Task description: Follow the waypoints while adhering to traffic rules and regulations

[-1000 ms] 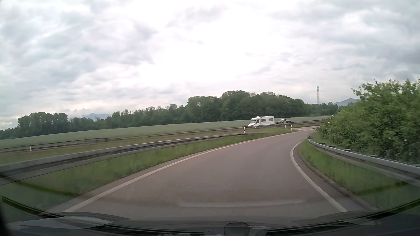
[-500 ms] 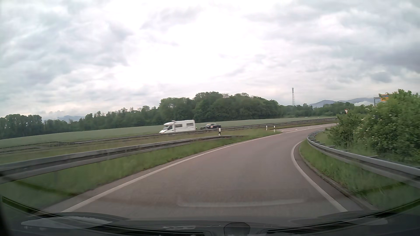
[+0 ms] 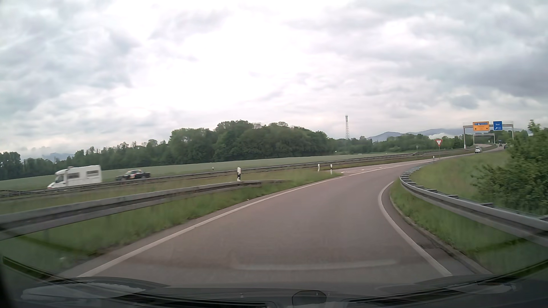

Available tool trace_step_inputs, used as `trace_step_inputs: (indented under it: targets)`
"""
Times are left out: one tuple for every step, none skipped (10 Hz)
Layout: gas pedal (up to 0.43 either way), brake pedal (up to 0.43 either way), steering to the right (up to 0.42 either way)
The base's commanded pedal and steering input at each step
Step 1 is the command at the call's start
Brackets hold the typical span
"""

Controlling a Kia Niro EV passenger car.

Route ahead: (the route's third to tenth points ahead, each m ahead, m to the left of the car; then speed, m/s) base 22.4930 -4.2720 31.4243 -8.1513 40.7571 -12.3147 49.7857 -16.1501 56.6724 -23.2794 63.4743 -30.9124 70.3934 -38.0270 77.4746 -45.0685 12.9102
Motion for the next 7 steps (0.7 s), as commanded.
trace_step_inputs:
  targets:
    - [0.067, 0.0, 0.083]
    - [0.067, 0.0, 0.083]
    - [0.079, 0.0, 0.083]
    - [0.079, 0.0, 0.083]
    - [0.079, 0.0, 0.083]
    - [0.087, 0.0, 0.083]
    - [0.087, 0.0, 0.083]
